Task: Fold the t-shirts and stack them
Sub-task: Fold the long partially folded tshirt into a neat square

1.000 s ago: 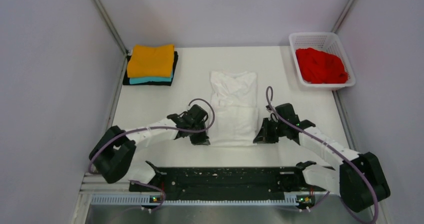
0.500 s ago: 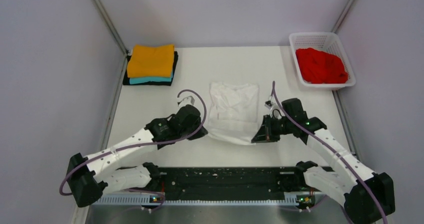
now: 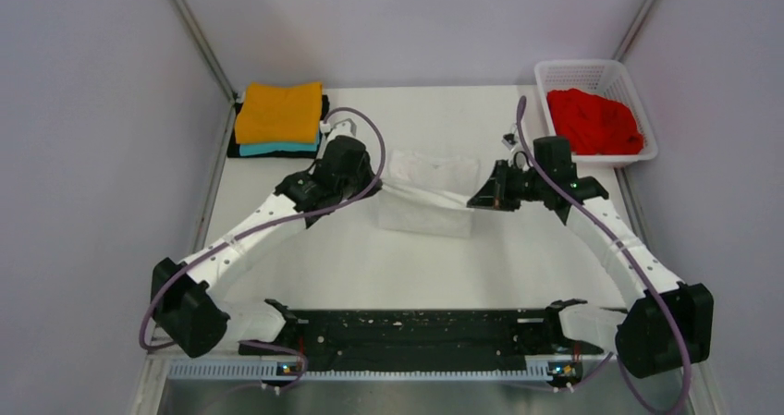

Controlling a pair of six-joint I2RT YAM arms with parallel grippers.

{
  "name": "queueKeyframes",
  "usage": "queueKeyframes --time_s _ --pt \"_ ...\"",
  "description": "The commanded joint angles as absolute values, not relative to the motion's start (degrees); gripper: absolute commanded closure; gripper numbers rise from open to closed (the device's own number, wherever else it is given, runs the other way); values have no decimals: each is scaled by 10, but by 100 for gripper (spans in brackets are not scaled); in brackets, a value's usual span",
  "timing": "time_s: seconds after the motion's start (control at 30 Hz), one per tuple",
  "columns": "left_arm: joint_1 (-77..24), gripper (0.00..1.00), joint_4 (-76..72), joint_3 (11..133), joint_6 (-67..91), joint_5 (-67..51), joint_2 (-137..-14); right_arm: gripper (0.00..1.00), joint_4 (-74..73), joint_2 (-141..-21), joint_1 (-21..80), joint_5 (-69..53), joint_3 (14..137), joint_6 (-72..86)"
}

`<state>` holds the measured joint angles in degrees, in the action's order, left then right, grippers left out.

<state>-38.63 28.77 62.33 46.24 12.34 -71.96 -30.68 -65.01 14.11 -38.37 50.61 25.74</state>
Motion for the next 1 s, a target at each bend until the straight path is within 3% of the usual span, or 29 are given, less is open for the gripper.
queueKeyframes --time_s 0.0,0.57,0.97 --pt "-343 100 243 690 400 91 -759 100 -275 -695 115 -370 562 255" --pt "-265 100 254 901 339 4 -1015 100 -201 -869 47 -388 648 266" --pt "-220 100 219 987 328 -104 -1131 100 -178 -1010 26 -377 728 279"
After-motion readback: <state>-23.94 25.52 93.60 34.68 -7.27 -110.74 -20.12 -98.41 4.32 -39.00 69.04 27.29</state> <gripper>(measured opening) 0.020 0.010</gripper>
